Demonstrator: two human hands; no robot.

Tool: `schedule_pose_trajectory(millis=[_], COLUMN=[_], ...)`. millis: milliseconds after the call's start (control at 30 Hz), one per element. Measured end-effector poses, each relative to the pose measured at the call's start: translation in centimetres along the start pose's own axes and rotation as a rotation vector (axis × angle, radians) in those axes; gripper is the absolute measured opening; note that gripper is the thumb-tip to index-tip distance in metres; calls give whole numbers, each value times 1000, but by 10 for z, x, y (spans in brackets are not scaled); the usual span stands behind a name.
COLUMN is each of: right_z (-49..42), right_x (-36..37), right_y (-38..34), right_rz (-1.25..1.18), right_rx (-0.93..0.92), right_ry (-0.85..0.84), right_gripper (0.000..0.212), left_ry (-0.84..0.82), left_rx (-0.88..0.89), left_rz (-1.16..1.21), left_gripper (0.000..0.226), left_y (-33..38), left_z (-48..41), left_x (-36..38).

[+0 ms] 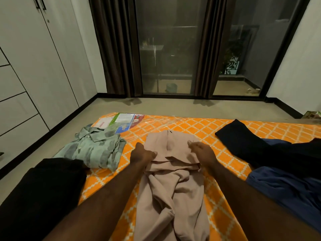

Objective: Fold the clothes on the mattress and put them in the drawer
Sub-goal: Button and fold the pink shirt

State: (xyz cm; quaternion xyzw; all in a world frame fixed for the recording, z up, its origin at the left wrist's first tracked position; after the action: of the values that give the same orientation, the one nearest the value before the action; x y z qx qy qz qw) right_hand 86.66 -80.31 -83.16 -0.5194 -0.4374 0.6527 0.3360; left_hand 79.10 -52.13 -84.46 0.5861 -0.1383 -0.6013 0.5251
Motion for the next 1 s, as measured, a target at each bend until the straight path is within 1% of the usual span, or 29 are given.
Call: schedule_pose_trajectory(millis=[33,67,133,167,200,267,367,433,500,567,633,700,800,833,867,900,933,967,1000], right_z=[-5,-7,-6,1,5,10,6,3,3,7,10,23,54,63,71,76,76,81,80], right_x=[-4,-2,13,21,26,31,31,27,24,21,19,18,26,27,26,20,14,9,7], right_y=[8,18,33,31,28,23,18,10,-1,-10,-11,-9,4,10,15,18,18,13,6], right_rz=[-42,-112,-297,-361,-392,-372,-393,-373,-374,-451,-500,-456,-373,-298,-207,-39,156,379,587], right_rx=[102,214,385,428,443,457,439,410,387,402,423,459,545,563,560,529,466,384,275], right_ry=[52,53,-56,-93,-117,-123,-71,-46,-58,-91,-125,-178,-300,-323,-318,-294,-275,-272,-292], right_gripper=[41,42,52,48,39,25,9,9,9,12,19,17,14,11,14,28,50,74,90], left_ry=[20,22,-24,-63,-109,-156,-134,-131,-191,-271,-321,-358,-375,-361,-321,-272,-227,-153,-75], left_rx=[35,56,46,23,0,-2,44,37,1,-18,-13,-5,22,55,106,179,249,345,479], left_rz=[-62,-81,-38,10,61,128,227,344,527,664,684,648,502,394,221,-5,-261,-514,-745], left_gripper=[71,72,76,79,81,82,69,57,49,45,43,39,41,43,47,54,59,62,62], left_y=[4,7,8,7,6,7,13,17,22,31,39,39,20,11,3,-2,-6,-11,-10], left_z=[0,1,2,2,2,4,3,5,7,16,28,42,62,66,71,77,84,92,97], left_x=[-2,-2,5,10,15,24,25,24,23,19,13,10,12,14,13,12,11,10,9])
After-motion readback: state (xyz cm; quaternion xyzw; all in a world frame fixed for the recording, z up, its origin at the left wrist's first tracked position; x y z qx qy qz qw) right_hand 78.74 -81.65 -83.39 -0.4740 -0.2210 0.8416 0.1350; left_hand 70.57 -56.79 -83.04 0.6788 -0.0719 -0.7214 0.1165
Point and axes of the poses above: each hand's wrist, its own z-axis away from the middle knuckle, its own x-axis out of the palm, y = z × x, the point moved 8 cm from there along -z, towards the middle knuckle, and after that the axes turned 8 degrees about -y, right-handed, at the moved point
